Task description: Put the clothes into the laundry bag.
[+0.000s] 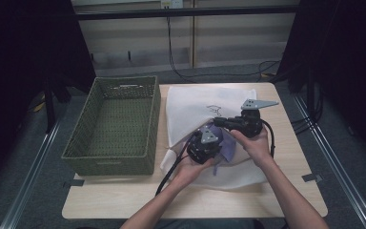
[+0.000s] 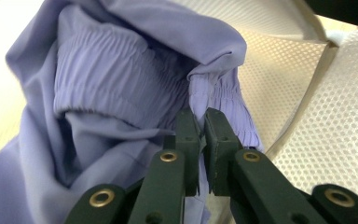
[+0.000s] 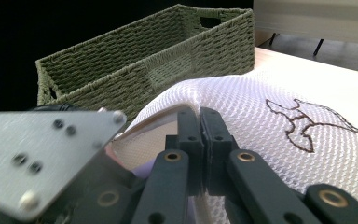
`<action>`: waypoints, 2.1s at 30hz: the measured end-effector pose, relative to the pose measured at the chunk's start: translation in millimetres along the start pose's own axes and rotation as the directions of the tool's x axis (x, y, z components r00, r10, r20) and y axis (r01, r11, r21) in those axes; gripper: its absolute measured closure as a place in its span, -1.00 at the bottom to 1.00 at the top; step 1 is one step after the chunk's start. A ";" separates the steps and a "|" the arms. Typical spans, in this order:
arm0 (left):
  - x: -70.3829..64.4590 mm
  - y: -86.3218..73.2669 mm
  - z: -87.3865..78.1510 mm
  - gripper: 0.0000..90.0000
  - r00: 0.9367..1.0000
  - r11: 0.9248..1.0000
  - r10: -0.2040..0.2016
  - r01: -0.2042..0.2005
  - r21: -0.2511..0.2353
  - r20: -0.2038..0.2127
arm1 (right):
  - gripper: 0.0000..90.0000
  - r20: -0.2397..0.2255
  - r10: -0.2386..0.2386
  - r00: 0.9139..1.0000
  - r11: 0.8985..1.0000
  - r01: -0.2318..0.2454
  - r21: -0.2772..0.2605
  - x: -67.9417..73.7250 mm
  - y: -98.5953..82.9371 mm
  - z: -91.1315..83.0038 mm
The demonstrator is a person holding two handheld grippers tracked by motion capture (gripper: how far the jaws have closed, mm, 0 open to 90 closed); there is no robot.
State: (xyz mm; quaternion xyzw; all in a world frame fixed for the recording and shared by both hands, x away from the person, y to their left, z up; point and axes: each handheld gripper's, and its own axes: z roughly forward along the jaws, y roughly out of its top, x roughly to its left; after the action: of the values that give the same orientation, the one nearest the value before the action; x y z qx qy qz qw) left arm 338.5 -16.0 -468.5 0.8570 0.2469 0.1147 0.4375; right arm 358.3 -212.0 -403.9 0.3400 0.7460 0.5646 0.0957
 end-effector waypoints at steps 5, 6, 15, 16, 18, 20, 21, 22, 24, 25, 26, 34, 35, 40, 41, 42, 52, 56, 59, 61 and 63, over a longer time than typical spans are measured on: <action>14.3 -6.5 -1.7 0.91 0.998 0.999 -0.024 0.025 0.026 -0.054 | 0.97 -0.006 0.001 1.000 1.000 -0.001 0.007 0.7 -0.4 1.5; 17.1 -6.1 -2.4 0.91 0.998 0.999 -0.026 0.028 0.025 -0.059 | 0.97 -0.007 0.001 1.000 1.000 -0.001 0.009 0.8 -0.5 2.0; 23.5 1.2 8.6 0.91 0.986 0.999 -0.044 0.042 -0.016 -0.159 | 0.98 -0.016 -0.003 1.000 1.000 0.004 0.017 1.6 -0.5 2.2; 25.2 1.8 11.0 0.91 0.985 0.998 -0.054 0.051 -0.022 -0.166 | 0.97 -0.019 -0.004 1.000 1.000 0.004 0.016 1.6 -0.5 2.0; 28.9 3.7 13.6 0.91 0.981 0.999 -0.051 0.047 -0.027 -0.186 | 0.98 -0.016 -0.003 1.000 1.000 0.003 0.018 1.7 -0.6 1.2; 31.2 4.5 17.1 0.90 0.980 0.997 -0.071 0.064 -0.040 -0.185 | 0.98 -0.016 -0.005 1.000 1.000 0.005 0.020 0.8 -0.9 1.2; 32.0 3.8 19.6 0.90 0.981 0.997 -0.079 0.074 -0.037 -0.175 | 0.97 -0.017 -0.003 1.000 1.000 0.003 0.020 0.0 -1.3 1.2; 31.0 2.5 21.7 0.90 0.981 0.996 -0.085 0.080 -0.034 -0.177 | 0.98 -0.017 -0.002 1.000 1.000 0.003 0.022 -0.6 -1.8 1.4; 31.6 -1.1 23.1 0.88 0.985 0.996 -0.091 0.087 -0.031 -0.149 | 0.98 -0.016 0.002 1.000 1.000 -0.002 0.029 -0.7 -2.6 1.3; 31.9 -2.7 21.4 0.86 0.986 0.996 -0.090 0.089 -0.017 -0.141 | 0.98 -0.015 0.002 1.000 1.000 -0.001 0.031 -0.8 -3.1 1.4; 32.8 -3.6 20.4 0.84 0.986 0.996 -0.093 0.092 -0.014 -0.135 | 0.97 -0.016 -0.001 1.000 1.000 0.001 0.031 -1.3 -3.4 1.7; 30.9 -12.5 -5.5 0.36 0.992 0.994 -0.104 0.102 -0.029 -0.076 | 0.97 -0.012 0.001 1.000 0.999 -0.001 0.032 -1.6 -3.8 2.0; 29.8 -13.3 -8.7 0.33 0.991 0.995 -0.099 0.096 -0.036 -0.087 | 0.97 -0.013 0.002 1.000 0.999 -0.001 0.033 -1.4 -3.8 2.1; 27.9 -21.2 -22.6 0.11 0.990 0.994 -0.105 0.101 -0.046 -0.099 | 0.97 -0.015 0.002 1.000 0.999 -0.001 0.037 -1.1 -4.2 3.3; 27.6 -22.2 -23.3 0.06 0.991 0.996 -0.088 0.085 -0.033 -0.106 | 0.97 -0.016 0.000 1.000 0.999 0.000 0.037 -1.2 -4.3 3.5; 26.0 -24.0 -22.0 0.01 0.990 0.996 -0.084 0.081 -0.028 -0.114 | 0.97 -0.017 0.001 1.000 0.999 0.000 0.038 -1.1 -4.4 3.6; 34.2 -38.7 -7.2 -0.30 0.984 0.994 -0.099 0.104 0.031 -0.148 | 0.97 -0.017 0.001 1.000 0.999 0.000 0.034 -1.6 -3.9 2.0; 34.5 -42.1 1.4 -0.31 0.983 0.993 -0.088 0.100 0.066 -0.162 | 0.97 -0.020 -0.002 1.000 0.999 0.003 0.040 -0.7 -4.0 3.5; 33.1 -41.8 6.3 -0.15 0.979 0.992 -0.096 0.109 0.060 -0.182 | 0.97 -0.022 -0.005 1.000 0.999 0.006 0.042 -0.9 -3.9 4.2; 34.2 -39.9 6.1 0.17 0.978 0.992 -0.099 0.111 0.055 -0.184 | 0.98 -0.020 -0.006 1.000 0.999 0.007 0.043 -0.8 -3.8 4.2; 35.6 -37.9 7.7 0.43 0.981 0.992 -0.098 0.109 0.056 -0.169 | 0.97 -0.019 -0.007 1.000 0.999 0.008 0.043 -1.0 -3.8 4.0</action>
State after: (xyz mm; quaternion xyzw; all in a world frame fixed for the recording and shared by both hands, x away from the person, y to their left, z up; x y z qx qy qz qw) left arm 359.7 16.1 -504.3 0.8444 0.3302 0.1545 0.3926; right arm 359.7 -209.9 -409.0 0.3339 0.7601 0.5511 0.0835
